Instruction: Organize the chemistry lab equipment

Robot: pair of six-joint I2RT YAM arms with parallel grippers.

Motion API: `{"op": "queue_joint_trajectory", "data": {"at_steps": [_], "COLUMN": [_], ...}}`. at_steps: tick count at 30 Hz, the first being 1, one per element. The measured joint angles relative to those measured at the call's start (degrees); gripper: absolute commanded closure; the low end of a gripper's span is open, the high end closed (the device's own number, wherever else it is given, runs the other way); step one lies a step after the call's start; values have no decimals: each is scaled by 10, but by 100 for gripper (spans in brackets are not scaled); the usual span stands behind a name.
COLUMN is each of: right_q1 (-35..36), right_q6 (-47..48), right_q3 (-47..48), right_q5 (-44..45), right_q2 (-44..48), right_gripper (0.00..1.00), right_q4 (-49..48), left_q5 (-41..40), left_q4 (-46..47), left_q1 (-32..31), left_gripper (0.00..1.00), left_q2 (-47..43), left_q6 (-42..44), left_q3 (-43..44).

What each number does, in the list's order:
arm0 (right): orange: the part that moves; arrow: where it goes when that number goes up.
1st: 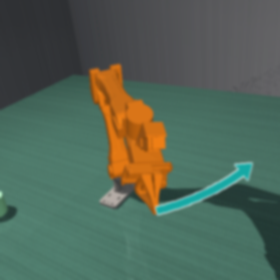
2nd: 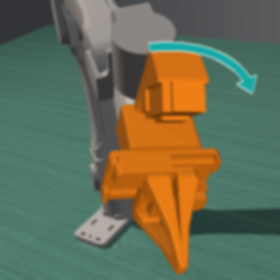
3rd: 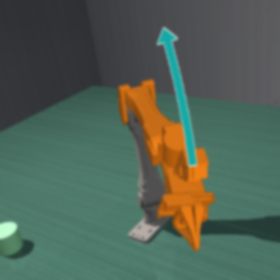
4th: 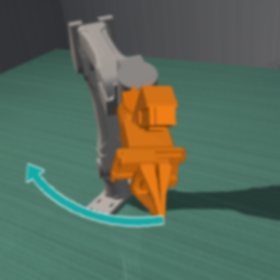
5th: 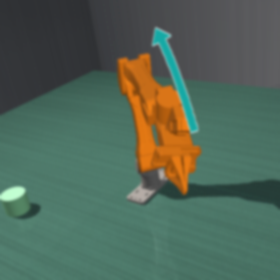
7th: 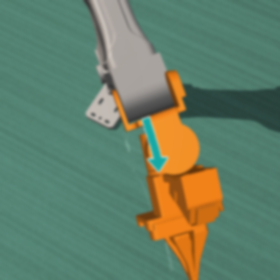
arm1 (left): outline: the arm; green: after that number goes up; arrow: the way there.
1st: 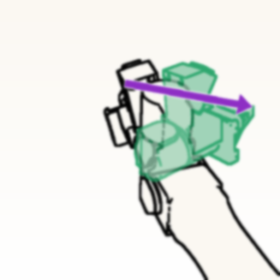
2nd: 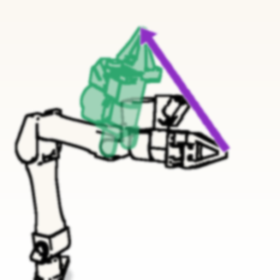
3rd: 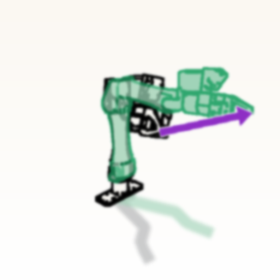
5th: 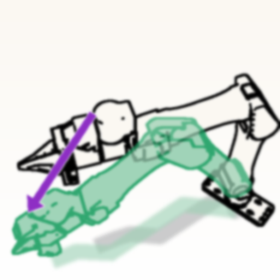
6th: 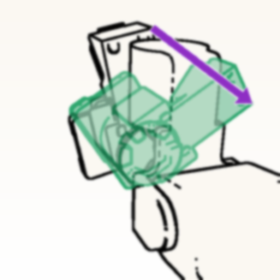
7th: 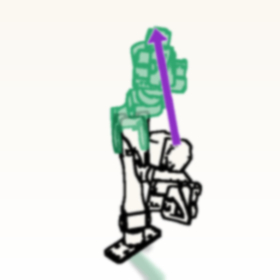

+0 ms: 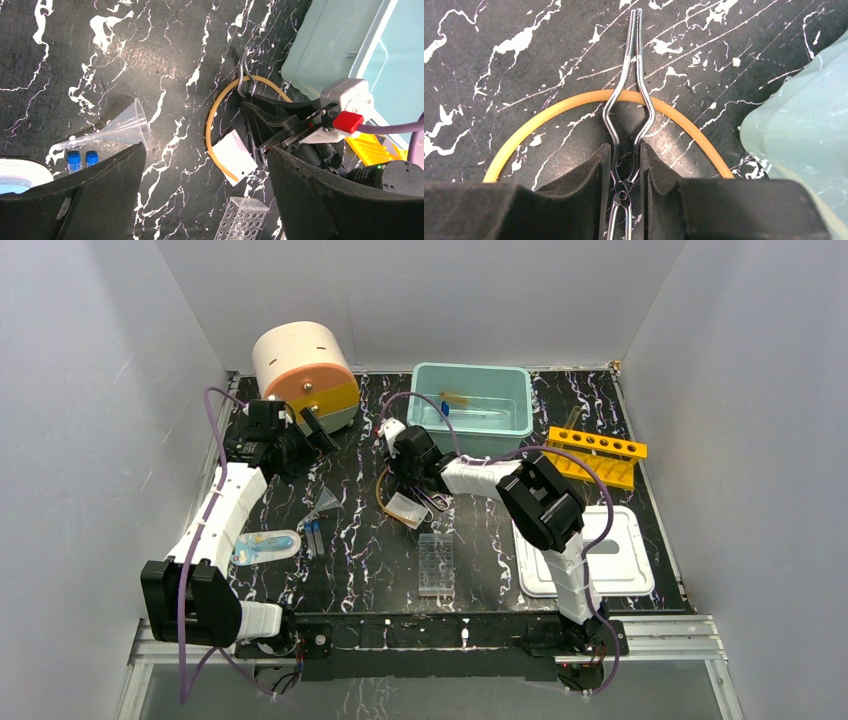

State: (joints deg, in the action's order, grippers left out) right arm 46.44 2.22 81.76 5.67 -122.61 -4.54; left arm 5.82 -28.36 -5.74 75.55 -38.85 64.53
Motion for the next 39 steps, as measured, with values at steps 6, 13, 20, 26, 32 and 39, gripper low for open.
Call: {"op": "queue_joint_trajectory", "data": {"at_steps": [6,13,20,26,32,39], "right_q1": [2,1,1,1,1,1], "right_q6": [14,33,42,42,42,42], "right_q3": [-22,-50,-66,-67,-79,-84], "right_q5": [7,-5,-31,-45,-66,-90], "right_q2": [17,48,75,85,96,99], "right_gripper": [74,73,73,73,73,73], "right_q4": [-2,2,-2,-8,-17,-21], "left_q5": [0,13,70,109,126,108], "left_q4": [0,5,51,104,168,237], "left_q1": [0,0,0,-2,-22,-72], "left_gripper": [12,13,13,12,12,20], "left_q2": [0,0,13,62,118,162], "left_q6": [-13,-35,-48,-61,-68,-60], "left_q3": [-5,-21,-30,-41,-56,-56]}}
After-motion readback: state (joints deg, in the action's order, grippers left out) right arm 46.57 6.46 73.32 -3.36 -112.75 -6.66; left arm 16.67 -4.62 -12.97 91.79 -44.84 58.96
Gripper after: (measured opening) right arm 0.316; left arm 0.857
